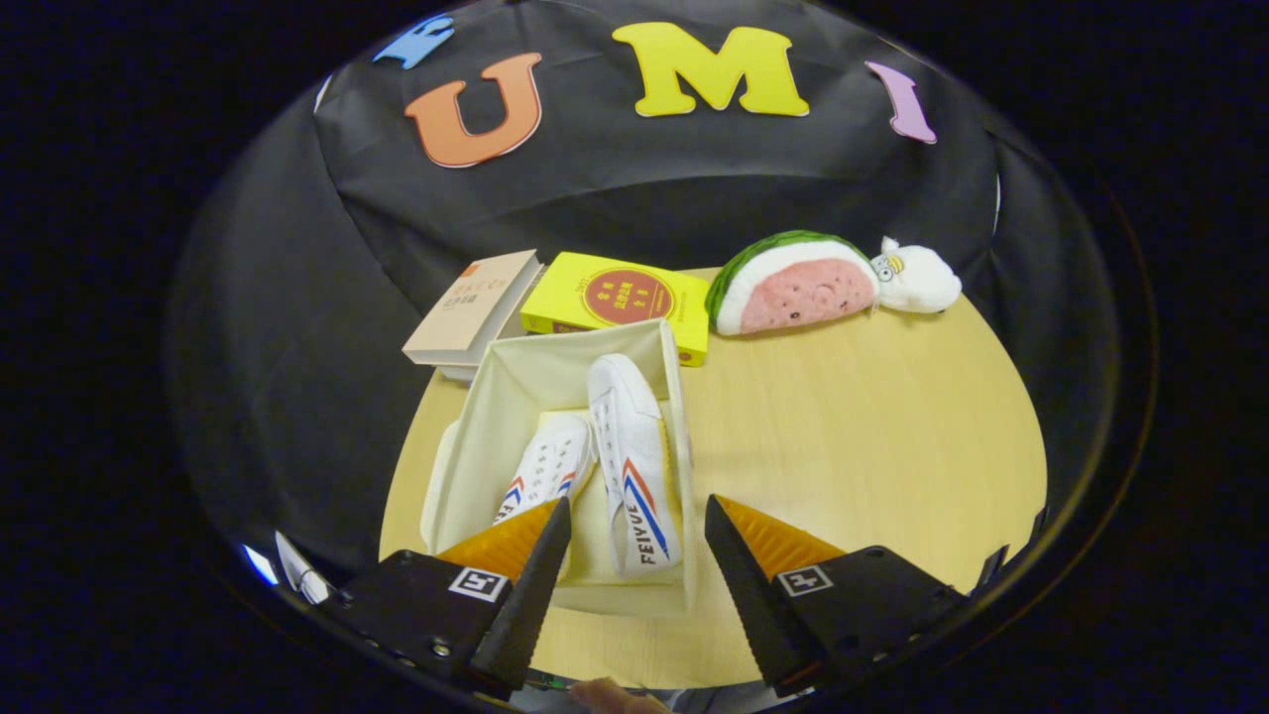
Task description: Open the storage box then place both shoes into the box .Put the left shoe in first, then the right shoe, with the right side of both shoes facing outward in a uniform manner.
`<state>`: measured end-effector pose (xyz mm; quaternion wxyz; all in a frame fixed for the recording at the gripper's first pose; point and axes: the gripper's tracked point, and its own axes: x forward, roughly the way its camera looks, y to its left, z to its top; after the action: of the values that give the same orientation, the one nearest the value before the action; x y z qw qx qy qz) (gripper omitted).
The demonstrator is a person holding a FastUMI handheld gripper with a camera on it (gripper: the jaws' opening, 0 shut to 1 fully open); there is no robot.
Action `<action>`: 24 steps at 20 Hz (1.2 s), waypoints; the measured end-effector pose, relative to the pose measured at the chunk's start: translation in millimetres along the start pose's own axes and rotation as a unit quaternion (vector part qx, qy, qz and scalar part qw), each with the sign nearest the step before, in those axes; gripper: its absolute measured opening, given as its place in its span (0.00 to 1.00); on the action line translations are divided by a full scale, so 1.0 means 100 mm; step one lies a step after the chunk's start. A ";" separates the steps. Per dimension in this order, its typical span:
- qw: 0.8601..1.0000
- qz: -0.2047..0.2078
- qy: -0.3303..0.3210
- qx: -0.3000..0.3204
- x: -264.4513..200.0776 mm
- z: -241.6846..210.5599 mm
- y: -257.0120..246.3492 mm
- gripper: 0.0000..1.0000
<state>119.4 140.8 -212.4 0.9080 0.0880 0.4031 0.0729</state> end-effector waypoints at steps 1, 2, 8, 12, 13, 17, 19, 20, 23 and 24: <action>1.000 -0.005 -0.009 -0.008 -0.08 0.02 -0.03 0.87; 1.000 -0.011 -0.017 -0.018 -0.16 0.03 -0.07 0.90; 0.992 -0.038 -0.099 -0.062 -0.73 0.20 -0.24 0.97; 0.979 -0.033 -0.191 -0.059 -1.28 0.46 -0.36 0.96; 0.975 -0.035 -0.211 -0.061 -1.42 0.50 -0.42 0.96; 0.955 -0.052 -0.283 -0.067 -2.00 0.71 -0.53 0.96; 0.948 -0.059 -0.308 -0.055 -2.21 0.83 -0.59 0.96; 0.945 -0.060 -0.318 -0.045 -2.32 0.88 -0.61 0.96; 0.934 -0.068 -0.349 -0.041 -2.68 1.00 -0.73 0.96; 0.931 -0.073 -0.356 -0.043 -2.77 1.04 -0.77 0.96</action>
<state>17.5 -0.6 38.3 0.9976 0.0398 0.0549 -0.0125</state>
